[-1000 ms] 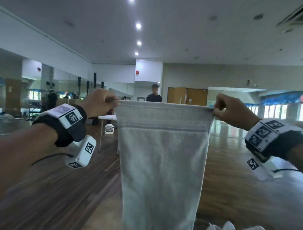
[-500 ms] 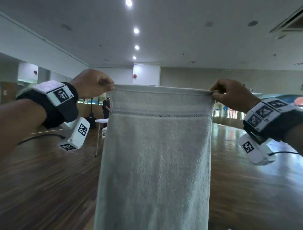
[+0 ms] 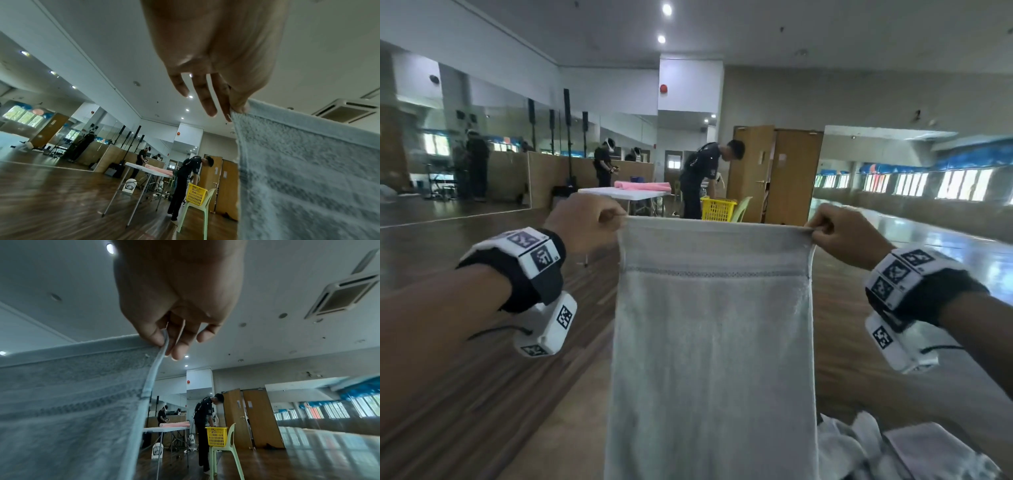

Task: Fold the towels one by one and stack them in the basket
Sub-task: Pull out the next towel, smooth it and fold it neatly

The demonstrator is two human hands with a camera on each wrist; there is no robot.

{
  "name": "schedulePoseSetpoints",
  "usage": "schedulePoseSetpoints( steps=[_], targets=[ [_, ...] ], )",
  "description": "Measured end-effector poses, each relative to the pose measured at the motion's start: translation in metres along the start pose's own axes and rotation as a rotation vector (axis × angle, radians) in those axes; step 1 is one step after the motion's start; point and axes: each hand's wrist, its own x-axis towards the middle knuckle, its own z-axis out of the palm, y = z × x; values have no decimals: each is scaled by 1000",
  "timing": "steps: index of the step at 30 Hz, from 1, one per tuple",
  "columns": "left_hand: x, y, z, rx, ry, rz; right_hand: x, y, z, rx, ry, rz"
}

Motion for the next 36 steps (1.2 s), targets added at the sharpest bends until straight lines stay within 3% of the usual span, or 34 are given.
schedulePoseSetpoints(
  steps=[3,7,13,16,21,25,28,36],
  targets=[
    [4,7,10,-62,95,8,1,5,10,42,91,38],
    [-34,5,50,-112,-27,-8,-26,17,47,89,-12,90],
    [-160,-21,146,-4,-480,-106,-128,51,138,104,-348,177],
    [-228,-19,180,-15,-599,-50,-197,52,180,84,-585,191],
    [-291,-4,215,139,-910,72,-281,55,240,-29,-809,190],
    [-301,-4,228,160,-863,173,-299,49,257,-293,-803,-3],
    [-299,-16,240,104,-844,127,-291,48,264,-418,-750,-113],
    [-283,-13,273,190,-689,-87,-244,71,297,-556,-675,36]
  ],
)
